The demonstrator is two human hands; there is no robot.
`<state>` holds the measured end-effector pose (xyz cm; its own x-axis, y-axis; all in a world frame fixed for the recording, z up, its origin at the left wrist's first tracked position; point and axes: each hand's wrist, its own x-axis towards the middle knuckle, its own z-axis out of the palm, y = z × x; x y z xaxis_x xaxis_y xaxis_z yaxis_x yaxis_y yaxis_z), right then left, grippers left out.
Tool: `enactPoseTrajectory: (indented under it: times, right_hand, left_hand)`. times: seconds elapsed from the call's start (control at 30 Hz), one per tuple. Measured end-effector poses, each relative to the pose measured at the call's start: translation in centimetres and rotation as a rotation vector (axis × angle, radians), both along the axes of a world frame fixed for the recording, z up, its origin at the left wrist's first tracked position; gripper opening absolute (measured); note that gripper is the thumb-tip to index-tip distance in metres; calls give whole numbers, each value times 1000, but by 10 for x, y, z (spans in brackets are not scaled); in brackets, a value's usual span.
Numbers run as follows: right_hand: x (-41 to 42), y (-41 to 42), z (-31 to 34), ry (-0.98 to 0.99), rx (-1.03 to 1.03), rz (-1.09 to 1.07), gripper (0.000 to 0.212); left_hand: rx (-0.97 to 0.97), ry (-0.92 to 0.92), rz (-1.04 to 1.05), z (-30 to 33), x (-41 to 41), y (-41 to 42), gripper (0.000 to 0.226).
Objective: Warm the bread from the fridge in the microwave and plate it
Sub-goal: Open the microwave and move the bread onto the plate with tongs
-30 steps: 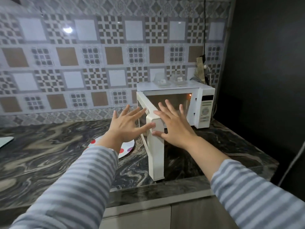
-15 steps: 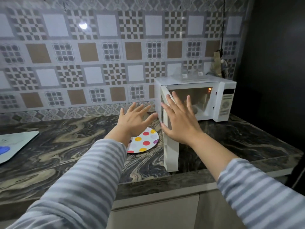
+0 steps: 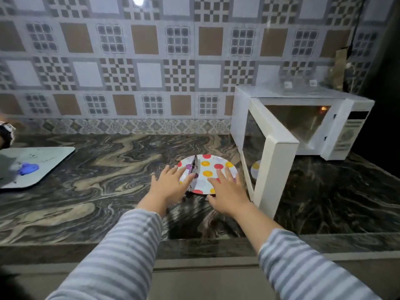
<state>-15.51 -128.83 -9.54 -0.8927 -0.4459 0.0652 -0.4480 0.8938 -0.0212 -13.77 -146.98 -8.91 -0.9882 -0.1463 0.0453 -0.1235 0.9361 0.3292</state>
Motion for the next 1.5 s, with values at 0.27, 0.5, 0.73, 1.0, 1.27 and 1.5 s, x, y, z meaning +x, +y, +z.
enactPoseTrajectory:
  times: [0.27, 0.5, 0.73, 1.0, 1.27, 1.5]
  right_hand:
    - [-64, -26, -69, -176, -376, -400, 55]
    - [-103, -37, -86, -152, -465, -739, 70]
    - [-111, -36, -84, -168, -589, -762, 67]
    - [-91, -37, -68, -145, -1003, -659, 73]
    - [-12, -29, -60, -458, -1542, -466, 70]
    - [62, -9, -76, -706, -1537, -397, 86]
  left_hand:
    - [238, -8, 101, -69, -65, -25, 71]
    - [297, -40, 167, -91, -109, -30, 96]
    - [313, -24, 178, -91, -113, -30, 100]
    - [1007, 222, 313, -80, -80, -29, 90]
    - [1309, 193, 434, -70, 29, -30, 82]
    - [1365, 209, 426, -62, 122, -17, 89]
